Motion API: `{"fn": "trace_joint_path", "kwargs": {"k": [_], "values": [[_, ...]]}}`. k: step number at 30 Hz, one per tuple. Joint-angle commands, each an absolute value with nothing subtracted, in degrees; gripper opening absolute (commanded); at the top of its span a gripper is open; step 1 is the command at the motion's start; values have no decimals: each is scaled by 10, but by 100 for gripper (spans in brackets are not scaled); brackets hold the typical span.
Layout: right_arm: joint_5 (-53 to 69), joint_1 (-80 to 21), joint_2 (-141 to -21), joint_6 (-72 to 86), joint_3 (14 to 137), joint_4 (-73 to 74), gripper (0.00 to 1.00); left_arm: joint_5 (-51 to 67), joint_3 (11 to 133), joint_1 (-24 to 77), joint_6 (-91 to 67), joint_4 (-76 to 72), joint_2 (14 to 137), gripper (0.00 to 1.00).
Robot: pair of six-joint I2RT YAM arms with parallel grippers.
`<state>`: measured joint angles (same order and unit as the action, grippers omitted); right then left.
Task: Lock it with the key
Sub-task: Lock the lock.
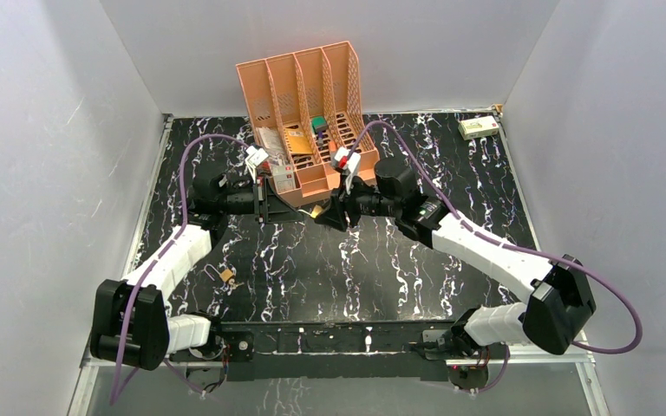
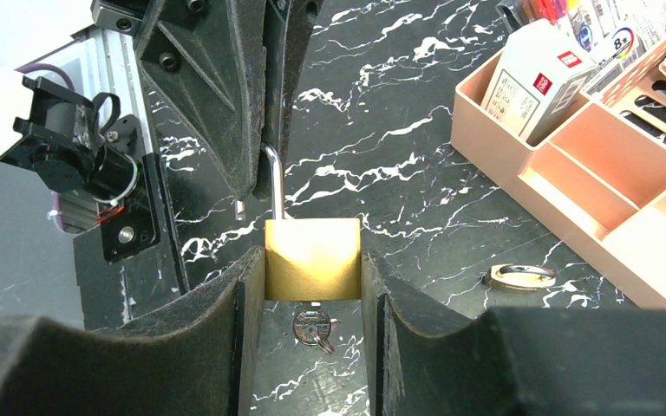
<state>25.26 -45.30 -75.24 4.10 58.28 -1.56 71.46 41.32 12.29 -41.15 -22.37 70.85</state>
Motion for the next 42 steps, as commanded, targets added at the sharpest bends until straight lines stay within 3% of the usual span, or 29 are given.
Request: {"fn": "trace_joint_path", "kwargs": {"k": [1,5,10,13,17,27,42], "values": [[262,-447,-719,26,613,-32,49,745,427,126,-435,-295,687,0],[257,-445,-702,22,614,-27,60,754,422,127,-485,-380,689,0],[254,-441,-675,14,615,-28,81,756,423,127,-530,-450,704,0],[256,-439,-653,8,605,-39,86,756,417,127,-569,-512,712,0],[271,-433,-628,19,574,-86,87,731,410,127,-588,-585,707,0],[363,-402,-615,19,540,-193,86,579,382,144,-486,-592,642,0],[439,-395,-659,27,533,-314,81,531,340,159,-479,-732,617,0]]}}
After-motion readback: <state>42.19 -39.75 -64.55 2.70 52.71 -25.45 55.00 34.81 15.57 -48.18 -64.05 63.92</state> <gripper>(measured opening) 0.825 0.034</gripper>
